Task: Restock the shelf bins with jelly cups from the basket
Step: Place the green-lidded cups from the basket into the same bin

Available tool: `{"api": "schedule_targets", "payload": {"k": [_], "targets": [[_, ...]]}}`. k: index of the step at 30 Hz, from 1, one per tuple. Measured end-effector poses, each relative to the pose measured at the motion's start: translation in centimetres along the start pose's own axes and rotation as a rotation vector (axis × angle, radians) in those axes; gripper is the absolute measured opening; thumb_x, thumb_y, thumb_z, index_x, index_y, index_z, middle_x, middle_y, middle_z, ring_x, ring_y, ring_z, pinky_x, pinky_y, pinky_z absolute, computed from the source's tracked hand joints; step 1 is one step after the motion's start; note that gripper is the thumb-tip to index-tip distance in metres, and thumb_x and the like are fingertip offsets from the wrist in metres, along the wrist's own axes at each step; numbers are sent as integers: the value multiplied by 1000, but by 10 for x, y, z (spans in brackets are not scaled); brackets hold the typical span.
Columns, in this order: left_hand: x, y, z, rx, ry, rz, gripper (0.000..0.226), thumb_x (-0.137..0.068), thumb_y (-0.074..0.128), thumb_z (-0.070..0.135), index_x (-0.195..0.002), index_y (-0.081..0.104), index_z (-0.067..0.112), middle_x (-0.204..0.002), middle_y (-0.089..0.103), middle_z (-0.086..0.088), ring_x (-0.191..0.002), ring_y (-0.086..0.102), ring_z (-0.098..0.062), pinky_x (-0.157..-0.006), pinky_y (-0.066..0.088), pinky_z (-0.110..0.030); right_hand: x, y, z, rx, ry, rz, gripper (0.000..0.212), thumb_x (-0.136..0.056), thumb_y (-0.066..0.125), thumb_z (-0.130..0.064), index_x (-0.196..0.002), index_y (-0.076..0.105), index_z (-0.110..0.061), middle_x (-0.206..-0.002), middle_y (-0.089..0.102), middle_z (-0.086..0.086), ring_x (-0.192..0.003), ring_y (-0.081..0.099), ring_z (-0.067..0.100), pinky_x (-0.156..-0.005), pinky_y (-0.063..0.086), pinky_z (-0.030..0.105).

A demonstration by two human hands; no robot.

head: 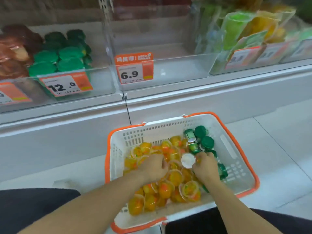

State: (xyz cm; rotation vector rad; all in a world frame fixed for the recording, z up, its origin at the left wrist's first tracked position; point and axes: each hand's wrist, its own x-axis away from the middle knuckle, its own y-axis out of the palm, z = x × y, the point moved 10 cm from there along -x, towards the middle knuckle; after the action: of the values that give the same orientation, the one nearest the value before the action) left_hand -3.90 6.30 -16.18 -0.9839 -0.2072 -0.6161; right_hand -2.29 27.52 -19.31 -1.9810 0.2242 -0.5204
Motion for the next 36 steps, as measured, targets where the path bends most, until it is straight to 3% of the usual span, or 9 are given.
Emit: {"api": "schedule_targets", "payload": {"k": [3,9,14,19,21,23,25,32,36], "targets": [[-18,28,10,44,12,88,7,-90,57,21,-92,60,16,-86,63,1,-81,60,-17,-71,52,-37,-1,-2,25,125,145,7,42,-84,61,-31,-121,51,-16,-132,46,15,-122,43,36,-102,39,49],[-62,42,27,127,13,217,19,-88,60,19,-106,58,17,-101,62,0,-92,60,-19,-79,51,-35,-15,10,50,268,272,-273,71,-83,61,-49,-140,41,-12,-150,36,19,-140,29,37,-115,24,52],[-93,64,66,109,152,181,25,-92,56,16,-117,57,16,-110,48,5,-102,52,-12,-86,44,-23,-17,21,52,368,133,-404,65,-67,76,-57,-116,56,-21,-123,61,5,-122,51,28,-112,30,51],[-117,66,73,147,130,235,32,-92,54,10,-124,57,14,-121,48,2,-113,51,-15,-101,46,-32,-15,19,45,225,-30,-307,51,-65,78,-49,-104,55,-26,-97,64,-5,-106,59,21,-114,27,49],[-128,64,70,90,88,262,38,-91,56,11,-128,53,13,-127,49,-2,-121,48,-19,-105,44,-36,-16,10,48,51,-16,-332,54,-60,85,-39,-101,54,-23,-94,62,-4,-96,60,20,-91,48,35],[-141,69,69,12,59,222,49,-90,59,19,-137,46,11,-134,49,-6,-128,44,-23,-110,41,-39,-19,-5,50,-105,-4,-330,56,-58,87,-28,-102,53,-22,-97,60,-3,-90,58,18,-68,46,26],[-154,82,73,-62,61,149,64,-89,65,29,-144,38,11,-140,47,-9,-131,41,-26,-112,38,-41,-23,-24,51,-214,-6,-293,58,-59,87,-20,-108,54,-22,-99,58,-3,-91,56,17,-62,42,22],[-174,92,79,-132,72,255,81,-81,78,39,-147,39,12,-143,51,-5,-134,44,-24,-114,38,-38,-30,-57,56,-360,5,-286,64,-63,84,-9,-116,56,-31,-112,57,-6,-96,58,15,-72,55,29],[-163,74,77,-5,75,267,67,-76,81,43,-132,54,19,-121,63,1,-114,57,-19,-94,52,-33,-33,-75,44,-576,1,-272,57,-65,79,-14,-117,62,-31,-112,63,-2,-94,65,15,-77,58,30]]}}
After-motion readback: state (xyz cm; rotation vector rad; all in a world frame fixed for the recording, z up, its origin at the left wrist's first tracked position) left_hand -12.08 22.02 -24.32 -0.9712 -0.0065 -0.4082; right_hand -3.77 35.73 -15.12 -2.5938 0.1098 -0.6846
